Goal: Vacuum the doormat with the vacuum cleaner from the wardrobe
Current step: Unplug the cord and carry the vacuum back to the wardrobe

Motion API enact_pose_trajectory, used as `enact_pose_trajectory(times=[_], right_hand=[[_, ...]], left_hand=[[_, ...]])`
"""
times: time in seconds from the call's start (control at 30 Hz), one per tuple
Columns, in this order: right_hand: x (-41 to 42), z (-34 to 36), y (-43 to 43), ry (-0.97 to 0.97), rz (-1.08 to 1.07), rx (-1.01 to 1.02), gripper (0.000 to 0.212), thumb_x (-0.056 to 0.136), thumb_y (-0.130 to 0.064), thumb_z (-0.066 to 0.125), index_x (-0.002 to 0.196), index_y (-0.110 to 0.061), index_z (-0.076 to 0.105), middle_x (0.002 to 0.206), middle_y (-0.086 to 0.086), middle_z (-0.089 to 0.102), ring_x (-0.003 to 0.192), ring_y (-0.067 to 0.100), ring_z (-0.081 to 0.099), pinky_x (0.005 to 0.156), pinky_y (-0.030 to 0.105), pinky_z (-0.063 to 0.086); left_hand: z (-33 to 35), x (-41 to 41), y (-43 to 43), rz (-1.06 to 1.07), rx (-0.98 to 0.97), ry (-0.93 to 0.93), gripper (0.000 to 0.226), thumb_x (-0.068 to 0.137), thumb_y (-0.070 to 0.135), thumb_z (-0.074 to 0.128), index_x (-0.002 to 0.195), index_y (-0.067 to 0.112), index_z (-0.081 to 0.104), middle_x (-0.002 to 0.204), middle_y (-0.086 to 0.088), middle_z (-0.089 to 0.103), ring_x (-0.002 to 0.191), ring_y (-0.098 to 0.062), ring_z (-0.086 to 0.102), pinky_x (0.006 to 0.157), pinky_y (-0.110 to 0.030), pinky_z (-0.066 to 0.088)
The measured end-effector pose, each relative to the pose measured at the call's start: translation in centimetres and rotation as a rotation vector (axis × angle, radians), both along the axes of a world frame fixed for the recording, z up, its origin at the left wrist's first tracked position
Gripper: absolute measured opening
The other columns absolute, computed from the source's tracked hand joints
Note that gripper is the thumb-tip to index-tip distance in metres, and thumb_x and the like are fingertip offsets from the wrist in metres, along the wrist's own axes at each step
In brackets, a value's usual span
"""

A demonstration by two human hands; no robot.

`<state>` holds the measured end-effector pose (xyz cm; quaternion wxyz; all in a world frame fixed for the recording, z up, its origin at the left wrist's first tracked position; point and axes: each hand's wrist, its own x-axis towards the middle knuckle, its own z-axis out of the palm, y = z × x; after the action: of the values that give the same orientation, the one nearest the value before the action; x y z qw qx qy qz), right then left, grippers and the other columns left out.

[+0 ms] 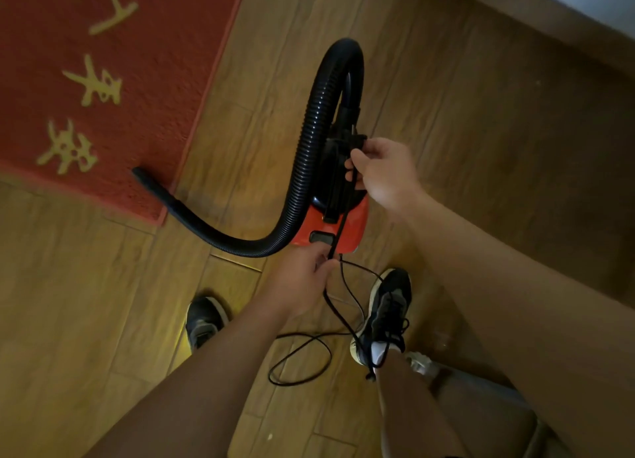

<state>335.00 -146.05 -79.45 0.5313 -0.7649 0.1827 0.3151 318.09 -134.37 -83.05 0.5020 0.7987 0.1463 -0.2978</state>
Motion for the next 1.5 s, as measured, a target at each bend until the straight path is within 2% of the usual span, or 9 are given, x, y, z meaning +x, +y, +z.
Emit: enact_pose_trajectory(times=[0.23,0.43,0.5,0.57,0.73,1.0,1.13,1.3,1.5], right_hand=[[0.8,-4.0,0.0,0.019,-0.023,-0.004,0.012,0.100,-0.007,0.055,0.100,-0.013,0.066,0.082,0.001,0.067,0.071,0.013,0.064,0.076,0.038,0.061],[1.3,-6.3,-0.2,-0.005,0.043,-0.058,0.013,0.100,-0.017,0.060,0.106,-0.020,0.071,0.092,-0.004,0.073,0.073,0.004,0.068,0.062,0.017,0.053],[1.5,-6.8,-0.1,-0.006,0.040,-0.052,0.013,0.100,-0.017,0.060,0.104,-0.023,0.071,0.092,-0.007,0.073,0.070,-0.004,0.066,0.058,0.010,0.048],[1.5,-7.2,-0.1,-0.009,0.032,-0.048,0.014,0.100,-0.016,0.060,0.101,-0.024,0.070,0.092,-0.009,0.072,0.070,-0.006,0.066,0.055,0.007,0.046],[1.4,-8.2,-0.4,-0.012,0.005,-0.025,0.014,0.100,-0.016,0.059,0.102,-0.026,0.070,0.089,-0.011,0.071,0.069,-0.008,0.066,0.056,0.008,0.046],[1.3,-9.2,-0.2,-0.024,-0.004,0.013,0.014,0.100,-0.016,0.059,0.099,-0.026,0.069,0.093,-0.008,0.071,0.073,-0.004,0.067,0.058,0.008,0.047],[1.1,-10.0,0.0,-0.009,-0.040,0.031,0.014,0.099,-0.014,0.061,0.108,-0.021,0.068,0.093,-0.009,0.069,0.080,0.001,0.068,0.062,0.012,0.050],[0.7,-10.9,-0.1,0.024,-0.083,0.082,0.028,0.095,-0.006,0.063,0.120,-0.019,0.069,0.103,-0.004,0.073,0.089,0.009,0.073,0.070,0.022,0.056],[0.1,-11.2,0.0,0.041,-0.113,0.120,0.041,0.094,-0.006,0.062,0.132,-0.023,0.064,0.121,0.000,0.070,0.106,0.015,0.070,0.091,0.041,0.060]], left_hand=[[-3.2,0.5,-0.1,0.089,-0.025,0.033,0.014,0.100,0.018,0.059,0.093,0.028,0.066,0.072,0.003,0.069,0.069,-0.019,0.067,0.072,-0.047,0.057],[-5.5,0.6,-0.2,0.111,0.005,0.043,0.030,0.100,0.020,0.059,0.088,0.047,0.057,0.068,0.005,0.068,0.062,-0.008,0.065,0.063,-0.034,0.055],[-5.9,0.7,-0.4,0.114,0.020,0.043,0.028,0.101,0.020,0.060,0.089,0.046,0.056,0.068,0.006,0.068,0.059,-0.005,0.062,0.060,-0.028,0.051],[-6.2,0.8,-0.6,0.128,0.029,0.049,0.026,0.101,0.021,0.059,0.089,0.044,0.057,0.069,0.005,0.068,0.060,-0.006,0.062,0.059,-0.030,0.052],[-7.2,1.0,-1.3,0.164,0.051,0.072,0.009,0.101,0.025,0.059,0.100,0.029,0.066,0.070,0.004,0.069,0.062,-0.011,0.064,0.067,-0.042,0.057],[-8.2,0.8,-1.7,0.193,0.101,0.064,0.013,0.102,0.025,0.056,0.104,0.021,0.068,0.070,0.001,0.069,0.067,-0.018,0.066,0.068,-0.045,0.056],[-8.9,0.5,-1.9,0.187,0.123,0.048,0.016,0.102,0.027,0.055,0.105,0.020,0.069,0.071,0.000,0.067,0.067,-0.021,0.065,0.068,-0.046,0.055],[-8.8,0.5,-2.2,0.212,0.114,0.041,0.019,0.102,0.027,0.053,0.106,0.018,0.069,0.070,0.001,0.065,0.067,-0.019,0.064,0.068,-0.045,0.055],[-8.5,0.7,-2.1,0.223,0.098,0.043,0.016,0.103,0.025,0.054,0.090,0.028,0.061,0.066,0.000,0.064,0.064,-0.018,0.063,0.066,-0.042,0.054]])
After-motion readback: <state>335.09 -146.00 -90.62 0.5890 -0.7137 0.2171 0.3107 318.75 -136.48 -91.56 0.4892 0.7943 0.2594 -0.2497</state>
